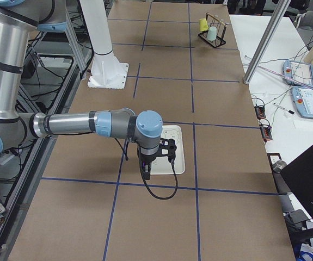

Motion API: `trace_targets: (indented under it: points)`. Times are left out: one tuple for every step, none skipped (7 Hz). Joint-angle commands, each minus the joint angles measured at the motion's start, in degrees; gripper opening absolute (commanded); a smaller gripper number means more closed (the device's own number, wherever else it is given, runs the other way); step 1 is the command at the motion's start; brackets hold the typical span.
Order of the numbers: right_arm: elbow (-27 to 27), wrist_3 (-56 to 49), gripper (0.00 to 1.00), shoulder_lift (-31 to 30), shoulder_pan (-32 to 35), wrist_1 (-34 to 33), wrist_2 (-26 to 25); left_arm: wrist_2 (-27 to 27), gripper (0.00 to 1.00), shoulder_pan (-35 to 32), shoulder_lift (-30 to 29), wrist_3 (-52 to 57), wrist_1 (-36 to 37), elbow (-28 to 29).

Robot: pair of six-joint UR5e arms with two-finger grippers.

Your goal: Left arm grabs green cup and hands to right arm on tray

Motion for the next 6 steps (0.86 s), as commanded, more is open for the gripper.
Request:
trace_targets:
  points:
    - [0.0, 0.1, 1.0, 0.1, -0.2, 0.1, 0.2, 0.5, 1.0, 0.6, 0.7, 0.4, -0.3, -1.4]
    - [-0.1, 0.1, 1.0, 0.2, -0.2, 0.1, 0.3, 0.6, 1.0, 0.6, 1.2, 0.2, -0.3, -1.8]
    - [0.1, -0.4, 1.0, 0.3, -0.2, 0.1, 0.6, 0.5, 1.0, 0.5, 2.1, 0.0, -0.8, -2.1]
    - [0.1, -0.4, 1.0, 0.4, -0.2, 0.2, 1.0, 0.5, 1.0, 0.6, 2.7, 0.7, -1.1, -1.9]
    - [0.1, -0.3, 1.0, 0.4, -0.5, 0.9, 1.8, 0.5, 1.0, 0.5, 4.1, 0.6, -1.3, -3.5]
    - [0.0, -0.2, 1.0, 0.4, -1.0, 1.6, 2.2, 0.4, 1.0, 0.6, 4.3, 0.5, -1.5, -4.5]
